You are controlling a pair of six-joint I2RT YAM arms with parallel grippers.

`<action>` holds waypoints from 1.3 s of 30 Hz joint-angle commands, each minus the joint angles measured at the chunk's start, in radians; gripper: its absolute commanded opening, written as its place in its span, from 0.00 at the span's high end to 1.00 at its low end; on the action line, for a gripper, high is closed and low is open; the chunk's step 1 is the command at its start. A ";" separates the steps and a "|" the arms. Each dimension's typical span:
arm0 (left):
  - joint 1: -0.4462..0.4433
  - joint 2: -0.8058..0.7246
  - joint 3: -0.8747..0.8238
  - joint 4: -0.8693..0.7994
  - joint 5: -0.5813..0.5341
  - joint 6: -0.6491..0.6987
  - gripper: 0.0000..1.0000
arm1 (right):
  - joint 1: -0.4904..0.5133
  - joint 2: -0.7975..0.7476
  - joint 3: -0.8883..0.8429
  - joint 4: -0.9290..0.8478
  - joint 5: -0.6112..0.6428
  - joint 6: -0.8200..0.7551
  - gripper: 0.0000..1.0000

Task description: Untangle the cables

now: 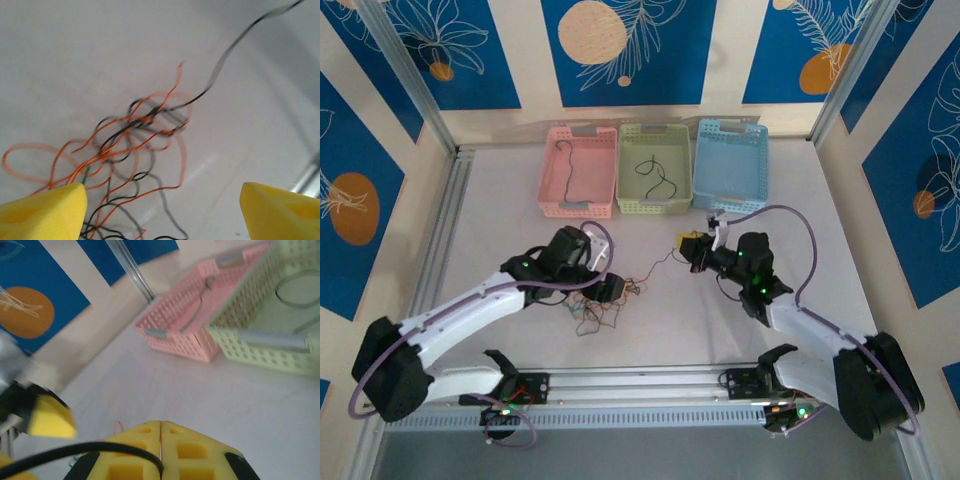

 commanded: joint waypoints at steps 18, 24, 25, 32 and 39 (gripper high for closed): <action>0.005 0.132 -0.206 0.332 -0.032 -0.111 0.22 | -0.022 -0.162 0.353 -0.357 -0.029 0.074 1.00; -0.063 0.175 -0.154 0.392 -0.011 -0.066 0.12 | -0.027 -0.162 0.307 -0.419 0.097 0.066 1.00; -0.078 0.190 -0.139 0.401 -0.025 -0.060 0.11 | -0.033 -0.162 0.292 -0.433 0.135 0.065 1.00; -0.158 0.371 0.070 0.358 -0.072 0.003 0.02 | -0.193 -0.176 0.204 -0.515 0.222 0.128 1.00; -0.207 0.584 0.325 0.269 -0.128 0.037 0.01 | -0.356 -0.239 0.179 -0.552 0.138 0.156 1.00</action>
